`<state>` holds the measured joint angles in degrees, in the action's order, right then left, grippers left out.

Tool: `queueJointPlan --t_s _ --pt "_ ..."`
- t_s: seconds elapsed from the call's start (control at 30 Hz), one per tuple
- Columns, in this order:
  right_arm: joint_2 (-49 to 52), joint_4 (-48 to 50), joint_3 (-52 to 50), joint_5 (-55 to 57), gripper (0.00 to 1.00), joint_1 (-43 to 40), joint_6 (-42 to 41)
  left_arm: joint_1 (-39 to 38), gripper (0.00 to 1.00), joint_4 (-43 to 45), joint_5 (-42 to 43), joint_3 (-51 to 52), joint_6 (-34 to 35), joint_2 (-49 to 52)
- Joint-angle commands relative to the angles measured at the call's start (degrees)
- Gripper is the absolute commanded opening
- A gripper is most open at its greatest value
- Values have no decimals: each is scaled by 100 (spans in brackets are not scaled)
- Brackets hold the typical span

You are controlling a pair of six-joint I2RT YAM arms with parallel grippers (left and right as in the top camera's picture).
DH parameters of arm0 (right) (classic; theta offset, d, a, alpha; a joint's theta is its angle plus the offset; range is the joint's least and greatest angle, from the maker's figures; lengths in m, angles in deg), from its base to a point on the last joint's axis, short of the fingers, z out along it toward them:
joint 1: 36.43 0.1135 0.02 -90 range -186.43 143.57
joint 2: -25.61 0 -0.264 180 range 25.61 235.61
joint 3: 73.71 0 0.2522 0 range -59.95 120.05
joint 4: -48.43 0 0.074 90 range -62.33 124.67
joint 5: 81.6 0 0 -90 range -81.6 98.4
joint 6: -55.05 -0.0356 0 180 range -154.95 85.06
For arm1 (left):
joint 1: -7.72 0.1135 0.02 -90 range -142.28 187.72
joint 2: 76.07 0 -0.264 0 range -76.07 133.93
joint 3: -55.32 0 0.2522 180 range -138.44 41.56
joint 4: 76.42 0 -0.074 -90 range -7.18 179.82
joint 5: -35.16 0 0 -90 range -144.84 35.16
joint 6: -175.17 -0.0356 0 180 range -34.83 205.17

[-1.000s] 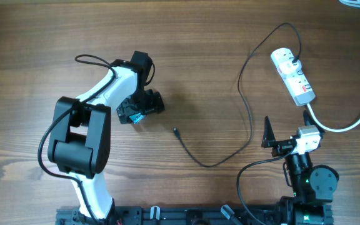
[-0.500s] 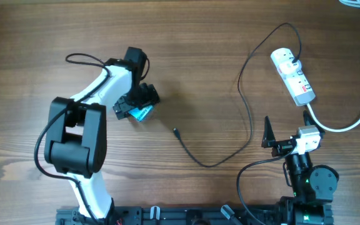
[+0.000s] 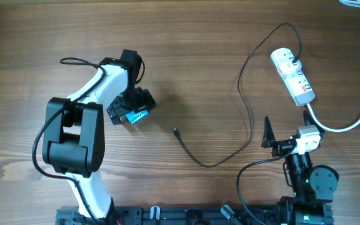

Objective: Plug charger to phone and switch on socket
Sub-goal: 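Rotate the held phone upright with the left gripper, then move the right gripper toward the phone held by the left gripper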

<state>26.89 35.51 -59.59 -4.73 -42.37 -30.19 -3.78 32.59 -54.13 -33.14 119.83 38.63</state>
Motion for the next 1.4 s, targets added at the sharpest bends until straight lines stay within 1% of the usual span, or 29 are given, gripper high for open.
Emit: queueJointPlan --t_s 0.0,0.1,0.2,0.23,0.37,0.73,0.8,0.87,0.93,1.0,1.03,1.07,1.1,1.17,1.23,1.27,1.37 --pt "-9 20 -7 -70 100 -13 -61 46 100 236 -535 162 57 232" --pt "-9 20 -7 -70 100 -13 -63 133 100 664 -579 162 61 232" --pt "-9 20 -7 -70 100 -11 -63 354 100 935 -599 162 393 232" --pt "-9 20 -7 -70 100 -13 -61 415 100 929 -599 162 492 232" --pt "-9 20 -7 -70 99 -13 -63 573 100 863 -599 162 503 232" --pt "-9 20 -7 -70 100 -13 -61 514 99 848 -575 162 485 232" --pt "-9 17 -7 0 100 -13 146 514 100 966 -573 162 483 232" --pt "-9 59 -7 92 100 -11 1099 522 100 1102 -573 162 483 232" --pt "-9 68 -7 -378 100 -11 1137 525 100 1084 -433 162 483 232" --pt "-9 181 -7 -1226 100 -13 1132 525 100 1060 -103 162 483 232" --pt "-9 262 -7 -1722 100 -13 1128 522 97 1058 28 162 483 232" --pt "-9 365 11 -1897 100 -13 706 511 87 1080 103 162 483 232" --pt "0 350 66 -1792 100 -13 372 505 86 1097 96 162 483 232" --pt "142 317 389 -1759 100 -13 28 498 84 1123 96 162 483 232" --pt "577 212 1073 -1784 100 -13 -46 496 87 1123 96 162 485 232" --pt "1198 -44 1880 -1814 99 -11 -46 496 87 1147 96 162 485 232" --pt "2452 -999 3438 -2144 100 -11 -46 485 85 1211 101 162 483 232"
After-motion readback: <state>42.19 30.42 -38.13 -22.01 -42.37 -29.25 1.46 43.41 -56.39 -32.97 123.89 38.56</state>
